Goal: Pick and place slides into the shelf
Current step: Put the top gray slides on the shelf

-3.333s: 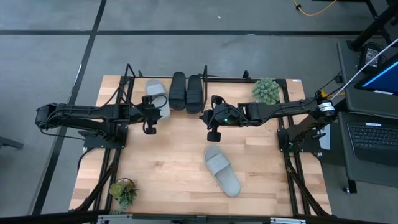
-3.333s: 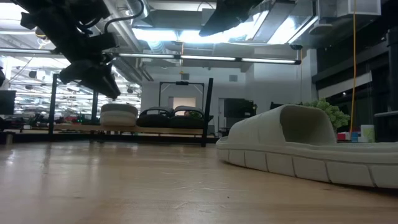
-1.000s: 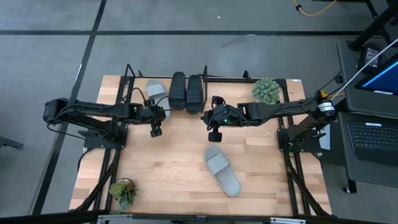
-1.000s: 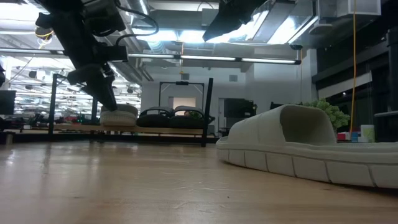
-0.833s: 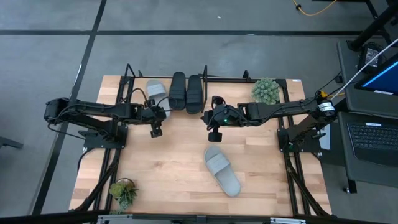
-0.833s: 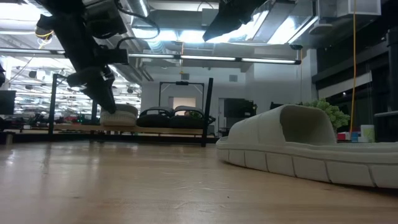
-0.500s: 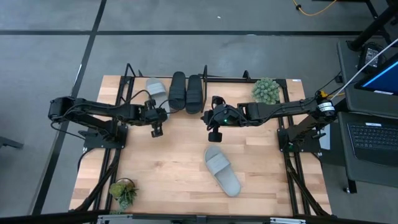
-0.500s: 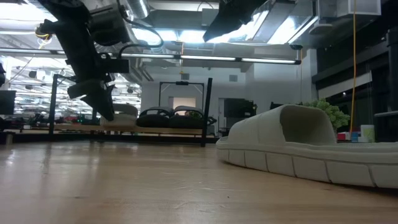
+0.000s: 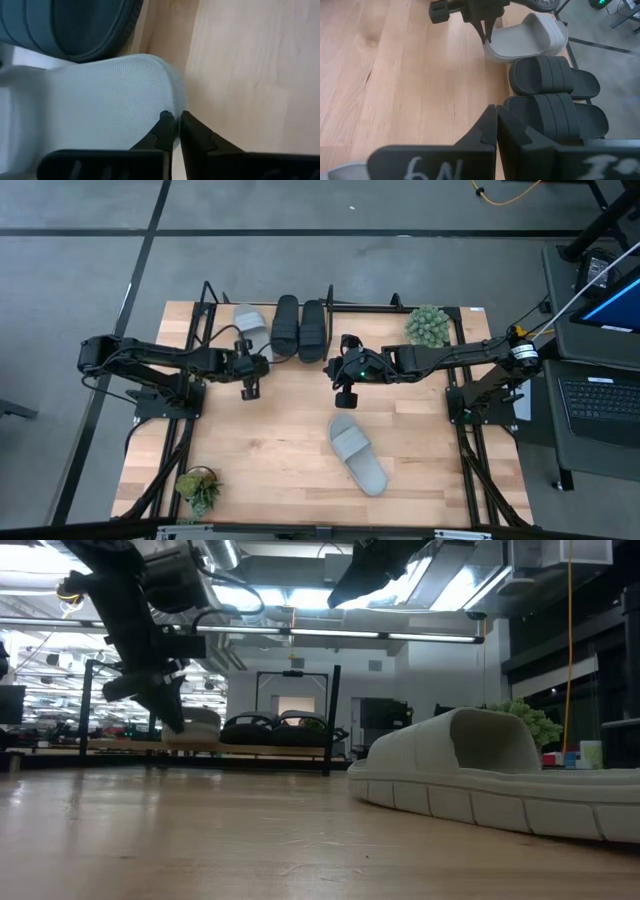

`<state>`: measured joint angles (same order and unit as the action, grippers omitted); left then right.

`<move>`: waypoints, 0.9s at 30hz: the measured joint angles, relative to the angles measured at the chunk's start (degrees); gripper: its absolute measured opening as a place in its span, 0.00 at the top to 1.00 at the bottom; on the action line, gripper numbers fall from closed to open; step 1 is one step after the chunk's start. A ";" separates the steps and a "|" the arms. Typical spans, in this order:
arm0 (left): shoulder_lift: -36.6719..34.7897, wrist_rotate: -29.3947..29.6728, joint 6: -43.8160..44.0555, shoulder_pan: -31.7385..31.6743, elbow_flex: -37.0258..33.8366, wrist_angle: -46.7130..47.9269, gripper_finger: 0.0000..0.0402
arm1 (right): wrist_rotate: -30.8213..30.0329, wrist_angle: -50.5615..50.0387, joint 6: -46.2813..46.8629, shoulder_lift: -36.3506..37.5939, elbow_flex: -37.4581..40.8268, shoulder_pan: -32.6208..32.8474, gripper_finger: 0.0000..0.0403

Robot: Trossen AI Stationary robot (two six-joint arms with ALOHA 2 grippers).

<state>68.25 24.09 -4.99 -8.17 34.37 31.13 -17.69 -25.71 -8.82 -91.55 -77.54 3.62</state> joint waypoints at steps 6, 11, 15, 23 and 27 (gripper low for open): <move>0.00 2.37 -3.75 1.12 1.23 0.91 0.99 | 0.01 0.01 0.00 0.00 0.00 0.02 0.99; 0.00 2.31 -8.73 0.98 4.50 3.69 0.99 | 0.01 0.01 -0.01 0.00 0.00 0.00 0.99; 0.00 2.14 -12.73 0.06 6.36 6.59 0.99 | 0.02 -0.15 0.00 0.00 0.00 0.02 0.99; 0.00 -0.04 -15.22 -1.94 6.97 11.13 1.00 | 0.02 0.22 -0.02 0.04 2.18 0.00 0.99; 0.00 -0.05 -15.93 -2.88 6.97 11.78 1.00 | 0.04 2.39 0.00 0.04 5.22 0.00 0.99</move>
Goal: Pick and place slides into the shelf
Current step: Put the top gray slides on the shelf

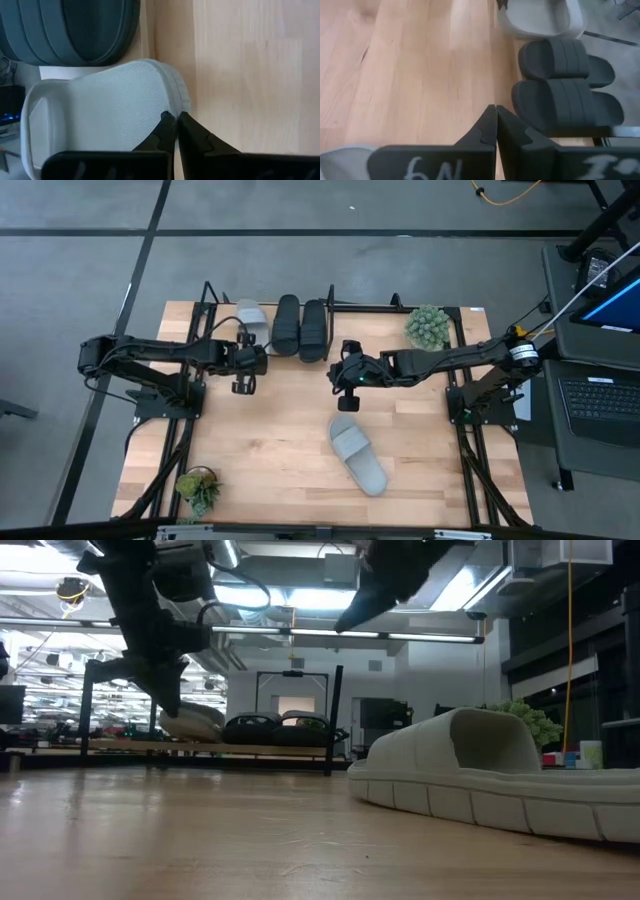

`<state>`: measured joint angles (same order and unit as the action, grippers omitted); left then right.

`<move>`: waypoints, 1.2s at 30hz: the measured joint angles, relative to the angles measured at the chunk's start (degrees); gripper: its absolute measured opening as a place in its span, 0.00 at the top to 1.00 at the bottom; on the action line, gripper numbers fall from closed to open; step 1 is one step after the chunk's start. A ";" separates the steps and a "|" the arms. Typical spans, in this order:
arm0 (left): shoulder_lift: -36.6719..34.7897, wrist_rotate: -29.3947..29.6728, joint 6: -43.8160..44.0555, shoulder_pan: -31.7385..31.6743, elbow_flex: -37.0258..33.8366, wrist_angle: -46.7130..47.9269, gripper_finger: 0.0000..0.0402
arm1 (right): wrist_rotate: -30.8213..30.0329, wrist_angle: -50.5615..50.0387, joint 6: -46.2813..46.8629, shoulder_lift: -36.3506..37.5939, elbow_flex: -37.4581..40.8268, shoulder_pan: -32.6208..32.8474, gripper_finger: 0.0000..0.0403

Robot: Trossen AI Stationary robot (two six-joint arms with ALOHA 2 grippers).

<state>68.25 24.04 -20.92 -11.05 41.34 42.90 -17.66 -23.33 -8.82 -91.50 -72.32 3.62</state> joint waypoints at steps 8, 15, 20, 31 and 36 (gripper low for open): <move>0.00 0.04 -6.75 -1.75 0.00 -0.02 1.00 | -0.01 4.23 -0.27 0.00 2.28 0.00 0.99; 0.00 -1.06 -11.91 -3.05 0.00 -1.78 1.00 | -0.01 6.04 -0.92 0.00 2.28 0.00 0.99; 0.00 -1.50 -16.50 -4.42 0.00 -2.72 1.00 | -0.01 6.01 -1.36 0.00 2.28 0.00 0.99; 0.00 -4.63 -21.86 -9.47 0.00 -2.63 1.00 | -0.01 6.00 -1.35 0.00 2.28 0.00 0.99; 0.00 -7.22 -21.77 -11.44 0.00 -2.68 1.00 | -0.01 5.98 -1.33 0.00 2.28 0.00 0.99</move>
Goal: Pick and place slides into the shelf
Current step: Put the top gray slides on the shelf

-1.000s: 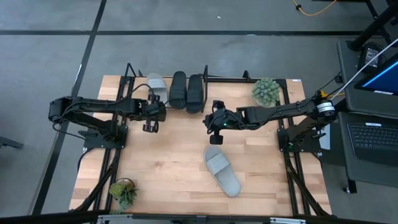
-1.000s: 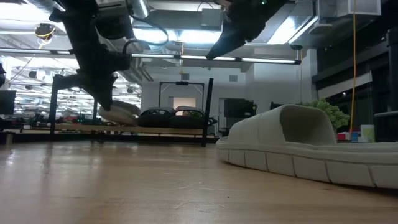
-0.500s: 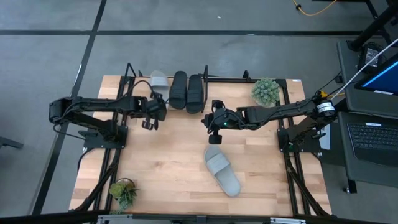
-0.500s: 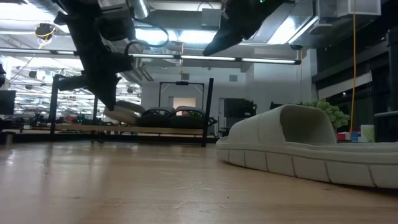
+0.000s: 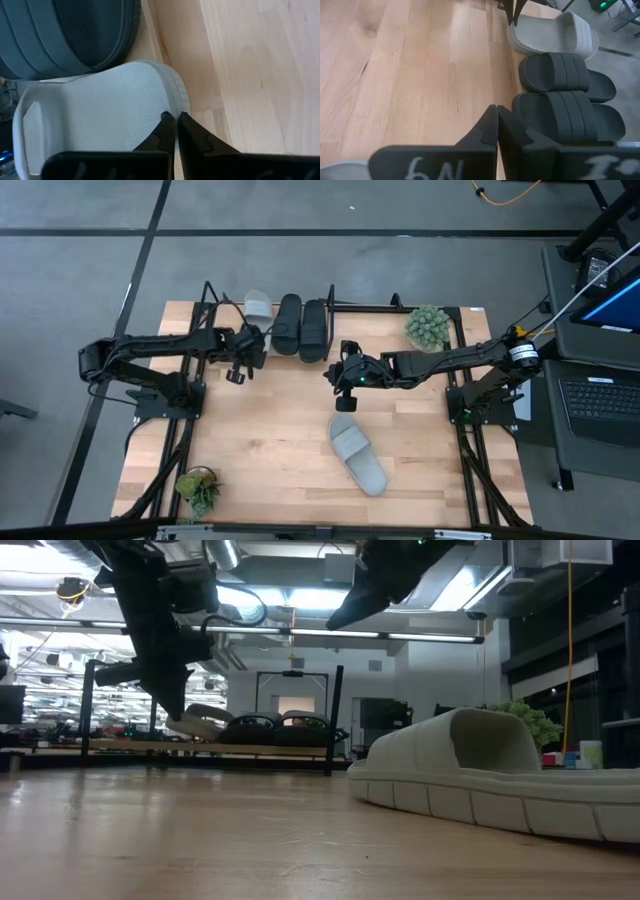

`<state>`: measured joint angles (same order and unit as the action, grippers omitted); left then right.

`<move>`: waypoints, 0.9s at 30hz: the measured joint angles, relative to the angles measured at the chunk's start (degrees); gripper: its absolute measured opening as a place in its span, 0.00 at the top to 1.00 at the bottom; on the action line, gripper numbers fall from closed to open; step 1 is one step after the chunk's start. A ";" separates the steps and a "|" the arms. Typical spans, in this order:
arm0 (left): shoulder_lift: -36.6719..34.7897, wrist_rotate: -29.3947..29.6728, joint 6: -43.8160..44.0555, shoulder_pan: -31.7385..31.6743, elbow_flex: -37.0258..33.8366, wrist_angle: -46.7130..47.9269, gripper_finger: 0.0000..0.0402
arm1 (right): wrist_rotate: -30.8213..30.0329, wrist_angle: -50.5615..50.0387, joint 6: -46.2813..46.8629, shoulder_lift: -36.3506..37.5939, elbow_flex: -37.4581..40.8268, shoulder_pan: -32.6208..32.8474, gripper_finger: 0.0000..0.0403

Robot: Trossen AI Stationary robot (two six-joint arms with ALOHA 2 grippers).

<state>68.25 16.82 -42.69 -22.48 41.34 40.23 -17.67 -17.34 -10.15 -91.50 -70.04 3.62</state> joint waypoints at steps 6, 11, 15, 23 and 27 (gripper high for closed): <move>0.00 -1.25 1.91 -1.47 0.00 -0.07 0.96 | 0.00 0.00 0.00 0.00 0.00 0.00 0.99; 0.00 -2.38 3.47 -1.79 0.00 -0.53 0.93 | 0.00 0.00 0.00 0.00 0.00 0.00 0.99; 0.00 -2.53 3.53 -1.79 0.00 -1.74 0.91 | 0.00 0.00 0.61 0.00 0.00 0.00 0.99; 0.00 -2.49 3.52 -1.79 0.00 -3.21 0.85 | 0.00 -0.02 0.79 -0.02 0.00 0.00 0.99; 0.00 -2.36 3.55 -1.79 0.00 -3.23 0.80 | 0.00 -0.04 0.82 -0.02 0.00 0.00 0.99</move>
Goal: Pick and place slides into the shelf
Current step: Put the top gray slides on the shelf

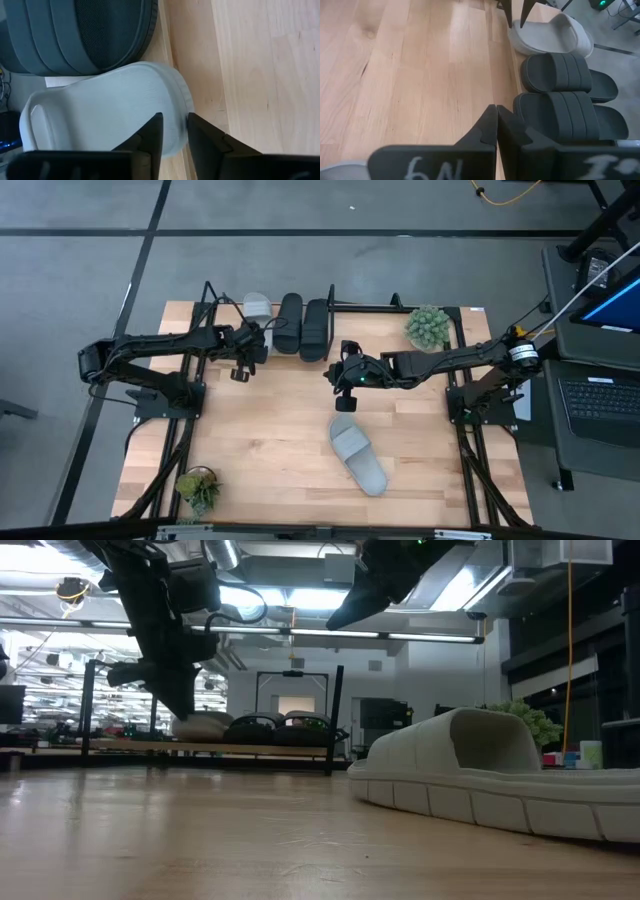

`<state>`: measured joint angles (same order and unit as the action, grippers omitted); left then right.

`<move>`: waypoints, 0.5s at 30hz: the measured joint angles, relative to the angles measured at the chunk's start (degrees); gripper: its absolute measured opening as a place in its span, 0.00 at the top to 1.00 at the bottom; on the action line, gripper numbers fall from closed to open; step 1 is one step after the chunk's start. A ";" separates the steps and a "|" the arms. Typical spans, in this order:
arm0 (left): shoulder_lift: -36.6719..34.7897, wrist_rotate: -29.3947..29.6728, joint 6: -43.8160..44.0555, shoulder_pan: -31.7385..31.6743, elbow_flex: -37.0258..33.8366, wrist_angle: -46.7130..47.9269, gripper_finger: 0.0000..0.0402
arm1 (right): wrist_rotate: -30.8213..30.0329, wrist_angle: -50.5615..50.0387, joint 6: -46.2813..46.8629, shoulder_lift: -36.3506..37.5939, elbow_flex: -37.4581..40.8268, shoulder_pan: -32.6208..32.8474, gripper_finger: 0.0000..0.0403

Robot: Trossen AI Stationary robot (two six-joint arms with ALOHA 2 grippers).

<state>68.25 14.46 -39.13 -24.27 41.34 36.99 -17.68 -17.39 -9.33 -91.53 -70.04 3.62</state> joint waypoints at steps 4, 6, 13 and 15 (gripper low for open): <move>0.00 0.11 0.04 0.02 0.00 0.00 0.74 | 0.00 0.00 0.01 0.00 0.00 0.00 0.99; 0.00 0.15 0.04 0.02 0.00 0.00 0.71 | 0.00 0.00 0.01 0.00 0.00 0.00 0.99; 0.00 0.60 0.09 0.07 0.00 0.00 0.69 | 0.00 -0.02 0.01 0.00 0.00 0.00 0.99; 0.00 2.27 0.24 0.09 0.00 0.01 0.70 | 0.00 -0.02 0.01 0.00 0.00 0.00 0.99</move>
<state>68.25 16.72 -38.90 -24.18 41.34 37.00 -17.67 -17.41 -9.32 -91.53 -70.04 3.62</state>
